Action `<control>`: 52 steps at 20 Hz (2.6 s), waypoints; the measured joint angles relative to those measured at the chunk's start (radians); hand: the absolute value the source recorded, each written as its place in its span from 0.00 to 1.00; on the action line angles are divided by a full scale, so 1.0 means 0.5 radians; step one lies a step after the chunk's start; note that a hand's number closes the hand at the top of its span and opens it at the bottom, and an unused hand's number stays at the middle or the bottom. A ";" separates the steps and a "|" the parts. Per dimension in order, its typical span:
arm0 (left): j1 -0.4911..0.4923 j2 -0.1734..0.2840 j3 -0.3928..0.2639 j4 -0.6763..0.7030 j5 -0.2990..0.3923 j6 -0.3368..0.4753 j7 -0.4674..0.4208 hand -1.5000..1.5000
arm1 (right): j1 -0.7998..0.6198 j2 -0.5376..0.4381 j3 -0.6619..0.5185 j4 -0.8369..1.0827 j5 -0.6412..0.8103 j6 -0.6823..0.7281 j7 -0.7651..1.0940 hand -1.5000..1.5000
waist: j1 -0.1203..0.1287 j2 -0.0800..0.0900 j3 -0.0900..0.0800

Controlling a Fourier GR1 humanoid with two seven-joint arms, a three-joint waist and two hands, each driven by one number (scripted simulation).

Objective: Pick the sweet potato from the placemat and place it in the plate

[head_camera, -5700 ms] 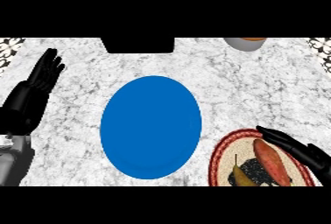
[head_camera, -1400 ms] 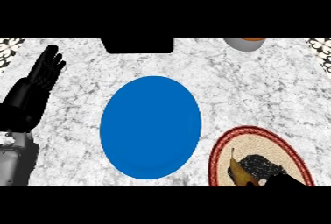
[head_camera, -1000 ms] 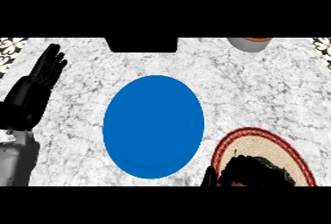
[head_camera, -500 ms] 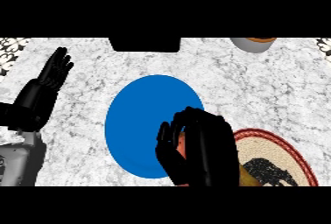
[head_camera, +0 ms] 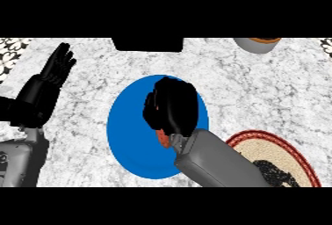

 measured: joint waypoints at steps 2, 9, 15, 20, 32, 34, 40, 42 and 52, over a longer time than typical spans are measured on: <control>-0.004 0.003 0.006 -0.001 0.007 -0.010 0.007 0.50 | -0.055 0.001 -0.022 0.168 -0.103 -0.092 -0.041 1.00 | 0.003 0.001 0.000; -0.001 -0.030 -0.025 -0.004 -0.001 -0.024 -0.003 0.50 | -0.184 0.003 0.064 0.592 -0.471 -0.549 -0.106 0.00 | 0.033 0.007 0.001; -0.048 -0.032 -0.015 0.037 -0.011 -0.026 -0.010 0.50 | -0.308 0.004 0.109 0.750 -0.752 -0.946 -0.303 0.00 | 0.040 0.012 0.002; -0.027 -0.037 -0.016 0.001 -0.020 -0.015 0.016 0.50 | -0.357 0.003 0.062 0.764 -0.862 -1.259 -0.446 0.00 | 0.030 0.006 0.002; 0.091 -0.003 0.082 -0.018 -0.007 -0.025 -0.017 0.50 | 0.118 -0.129 -0.134 0.139 -0.914 -1.501 -0.636 0.00 | -0.086 -0.021 0.002; 0.092 -0.020 0.071 -0.020 -0.024 -0.012 -0.023 0.50 | 0.271 -0.228 -0.160 -0.044 -0.954 -1.499 -0.691 0.00 | -0.092 -0.020 0.002; 0.054 0.009 0.109 -0.003 -0.012 -0.041 -0.018 0.50 | 0.766 -0.573 -0.219 -0.611 -1.117 -1.405 -0.866 0.00 | -0.098 -0.019 0.002; 0.057 0.007 0.113 0.005 -0.007 -0.054 -0.021 0.50 | 0.938 -0.673 -0.236 -0.784 -1.169 -1.370 -0.944 0.00 | -0.098 -0.019 0.002; 0.078 -0.036 0.097 -0.053 -0.032 -0.049 0.015 0.50 | 1.670 -1.000 -0.539 -1.232 -1.569 -1.092 -1.495 0.00 | -0.090 -0.017 0.003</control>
